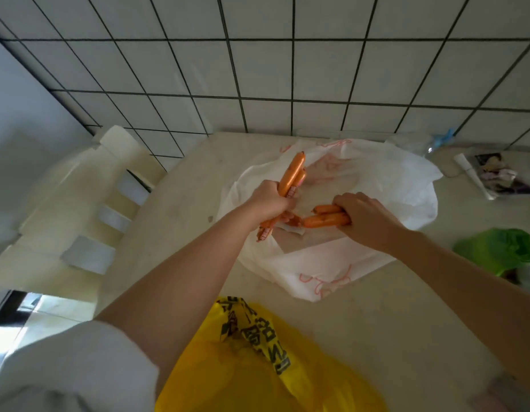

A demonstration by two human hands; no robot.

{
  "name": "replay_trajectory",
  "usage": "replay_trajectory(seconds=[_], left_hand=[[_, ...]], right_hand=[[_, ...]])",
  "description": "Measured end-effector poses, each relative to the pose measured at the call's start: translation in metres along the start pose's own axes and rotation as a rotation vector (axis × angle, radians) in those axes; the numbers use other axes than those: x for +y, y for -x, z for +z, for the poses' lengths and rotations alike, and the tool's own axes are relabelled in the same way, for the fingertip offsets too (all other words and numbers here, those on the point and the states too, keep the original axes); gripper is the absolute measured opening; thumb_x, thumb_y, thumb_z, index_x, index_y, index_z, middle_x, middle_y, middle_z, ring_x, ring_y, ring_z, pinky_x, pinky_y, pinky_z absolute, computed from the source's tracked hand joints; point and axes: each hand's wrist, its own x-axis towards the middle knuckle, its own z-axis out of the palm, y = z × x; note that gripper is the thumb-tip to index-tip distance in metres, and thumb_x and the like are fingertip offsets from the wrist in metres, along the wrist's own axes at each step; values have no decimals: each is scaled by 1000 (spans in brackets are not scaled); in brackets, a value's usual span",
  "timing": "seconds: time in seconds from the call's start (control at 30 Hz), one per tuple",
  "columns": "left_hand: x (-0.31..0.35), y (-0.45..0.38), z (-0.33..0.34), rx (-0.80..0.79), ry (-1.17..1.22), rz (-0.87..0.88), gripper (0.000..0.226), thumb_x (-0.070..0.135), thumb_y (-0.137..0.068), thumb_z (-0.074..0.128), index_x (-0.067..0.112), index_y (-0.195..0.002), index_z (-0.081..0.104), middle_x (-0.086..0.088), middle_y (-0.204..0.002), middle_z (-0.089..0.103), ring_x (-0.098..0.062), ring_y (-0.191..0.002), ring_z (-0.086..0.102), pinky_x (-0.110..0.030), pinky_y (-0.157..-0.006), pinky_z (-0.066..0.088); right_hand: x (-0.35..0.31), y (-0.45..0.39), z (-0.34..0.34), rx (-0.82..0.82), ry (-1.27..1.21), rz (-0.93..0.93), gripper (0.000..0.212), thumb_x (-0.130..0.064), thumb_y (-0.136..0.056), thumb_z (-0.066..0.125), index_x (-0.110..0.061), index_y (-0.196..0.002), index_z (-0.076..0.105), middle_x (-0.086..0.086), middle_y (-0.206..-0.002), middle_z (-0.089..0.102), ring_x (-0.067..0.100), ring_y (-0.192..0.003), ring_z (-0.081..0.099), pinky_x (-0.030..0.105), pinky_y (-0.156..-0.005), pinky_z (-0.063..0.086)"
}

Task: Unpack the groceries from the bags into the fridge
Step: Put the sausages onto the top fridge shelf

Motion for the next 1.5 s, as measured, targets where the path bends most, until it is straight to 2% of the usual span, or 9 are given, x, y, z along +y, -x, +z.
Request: replay_trajectory(seconds=[0.13, 0.33, 0.43, 0.67, 0.9, 1.03, 1.17, 1.3, 1.5], left_hand=[[-2, -36, 10, 18, -243, 7, 26, 19, -83, 66, 9, -106, 63, -5, -85, 66, -16, -63, 66, -23, -50, 48], [-17, -81, -3, 234, -584, 10, 16, 17, -91, 60, 10, -106, 58, -3, -82, 54, -18, -72, 56, -29, -65, 46], [-21, -98, -5, 302, -633, 49, 17, 19, -89, 65, 12, -103, 59, -3, -86, 58, -18, -74, 59, -32, -69, 51], [-21, -121, 12, 167, -770, 174, 4, 20, -88, 65, 17, -89, 62, -1, -78, 59, -20, -72, 61, -34, -69, 54], [-32, -126, 17, 101, -1055, 215, 14, 2, -87, 55, 12, -97, 58, -10, -101, 60, -26, -89, 59, -36, -78, 49], [-34, -126, 16, 154, -982, 271, 10, 3, -86, 56, 12, -90, 56, -11, -105, 57, -28, -92, 59, -36, -77, 48], [-30, -121, 16, 221, -735, 297, 16, 28, -95, 55, 12, -93, 59, -5, -98, 57, -23, -88, 59, -35, -81, 49], [-13, -94, 7, 247, -443, 295, 23, 25, -79, 75, 20, -85, 54, 0, -91, 54, -16, -81, 57, -25, -71, 43], [-2, -27, -15, 335, -9, 262, 24, 28, -77, 76, 16, -91, 62, -4, -77, 68, -14, -62, 66, -26, -56, 54]], right_hand=[[4, -23, 19, -58, 61, 11, 11, -23, -91, 51, -29, -83, 47, -6, -80, 51, 17, -75, 49, 35, -80, 43], [-1, -55, 50, -113, 118, -18, 3, -25, -93, 50, -26, -95, 52, -2, -92, 55, 18, -85, 47, 36, -86, 39], [-5, -70, 62, -170, 141, -45, 16, -30, -91, 56, -22, -104, 52, 1, -99, 53, 22, -93, 50, 38, -87, 41], [-6, -92, 89, -259, 216, 12, 35, -30, -86, 64, -18, -116, 50, 4, -112, 54, 26, -107, 51, 41, -86, 41], [12, -86, 74, -249, 183, 56, 16, -30, -91, 52, -22, -103, 47, 4, -105, 61, 26, -103, 51, 38, -81, 35], [24, -76, 59, -262, 156, 76, 17, -32, -90, 51, -22, -98, 40, 2, -101, 59, 26, -100, 53, 38, -83, 38], [27, -69, 45, -183, 136, 52, 22, -24, -87, 55, -24, -97, 35, -2, -91, 52, 23, -93, 52, 34, -76, 33], [22, -56, 21, -56, 88, 43, 22, -23, -87, 61, -26, -103, 46, -8, -87, 51, 16, -85, 50, 30, -78, 35], [-4, -29, -17, 139, 57, 23, 16, -13, -86, 64, -24, -97, 58, -9, -81, 46, 14, -81, 44, 27, -76, 35]])
